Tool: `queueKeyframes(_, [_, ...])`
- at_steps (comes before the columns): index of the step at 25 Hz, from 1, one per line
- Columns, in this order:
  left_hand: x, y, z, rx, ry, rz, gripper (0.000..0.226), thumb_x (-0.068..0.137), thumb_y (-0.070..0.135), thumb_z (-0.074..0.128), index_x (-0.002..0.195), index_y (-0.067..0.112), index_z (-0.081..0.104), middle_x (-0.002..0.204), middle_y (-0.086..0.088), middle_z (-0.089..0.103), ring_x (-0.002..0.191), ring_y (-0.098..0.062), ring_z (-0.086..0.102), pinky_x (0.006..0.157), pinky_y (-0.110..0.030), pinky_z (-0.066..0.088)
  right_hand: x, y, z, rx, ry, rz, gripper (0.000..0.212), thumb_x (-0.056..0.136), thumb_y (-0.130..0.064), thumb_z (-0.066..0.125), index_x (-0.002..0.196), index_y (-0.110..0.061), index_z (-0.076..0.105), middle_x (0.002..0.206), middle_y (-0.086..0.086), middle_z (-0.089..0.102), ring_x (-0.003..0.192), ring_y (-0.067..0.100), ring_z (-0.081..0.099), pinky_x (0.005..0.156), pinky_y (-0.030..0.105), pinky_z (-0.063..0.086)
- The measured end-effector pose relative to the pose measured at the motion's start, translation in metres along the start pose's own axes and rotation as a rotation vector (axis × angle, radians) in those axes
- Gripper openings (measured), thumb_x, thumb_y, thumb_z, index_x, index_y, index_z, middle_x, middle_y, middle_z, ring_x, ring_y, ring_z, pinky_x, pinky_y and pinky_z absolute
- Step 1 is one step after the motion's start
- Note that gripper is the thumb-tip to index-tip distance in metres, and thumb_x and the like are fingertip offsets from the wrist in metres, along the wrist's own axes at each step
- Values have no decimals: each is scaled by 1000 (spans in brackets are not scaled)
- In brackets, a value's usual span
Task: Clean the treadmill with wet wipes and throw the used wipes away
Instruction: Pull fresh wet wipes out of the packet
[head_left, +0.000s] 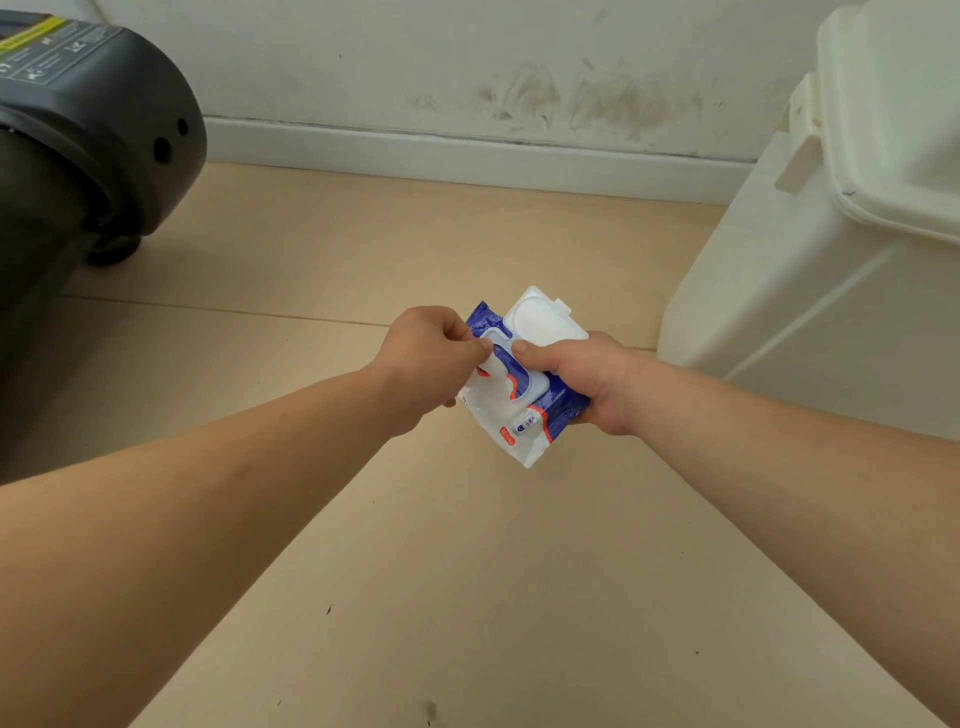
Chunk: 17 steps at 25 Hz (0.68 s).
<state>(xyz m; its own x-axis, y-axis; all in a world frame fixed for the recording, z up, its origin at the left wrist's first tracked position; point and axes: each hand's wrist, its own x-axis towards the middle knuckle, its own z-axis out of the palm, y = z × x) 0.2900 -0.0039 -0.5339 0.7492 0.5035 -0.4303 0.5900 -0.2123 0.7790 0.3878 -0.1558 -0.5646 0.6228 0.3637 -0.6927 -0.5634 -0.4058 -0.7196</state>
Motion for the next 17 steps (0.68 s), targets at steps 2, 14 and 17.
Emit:
queueKeyframes(2, [0, 1, 0, -55, -22, -38, 19, 96, 24, 67, 87, 9, 61, 71, -10, 62, 47, -20, 49, 38, -19, 38, 2, 4, -2, -9, 4, 9, 46, 84, -29, 83, 122, -16, 61, 102, 9, 78, 90, 30, 77, 81, 53, 62])
queueKeyframes(14, [-3, -4, -2, -266, -169, -145, 30, 86, 38, 80, 89, 18, 58, 77, -2, 54, 54, -17, 38, 53, -27, 36, 2, 28, -46, -239, 123, 134, 60, 68, -23, 95, 116, -11, 62, 100, 10, 77, 83, 28, 76, 70, 42, 63])
queueKeyframes(17, [-3, -4, -3, -266, -179, -171, 30, 80, 34, 87, 85, 20, 60, 72, 2, 59, 54, -16, 42, 54, -27, 38, -4, 32, -49, -414, 174, 120, 61, 61, -16, 98, 110, -11, 63, 97, 10, 73, 78, 26, 73, 59, 31, 56])
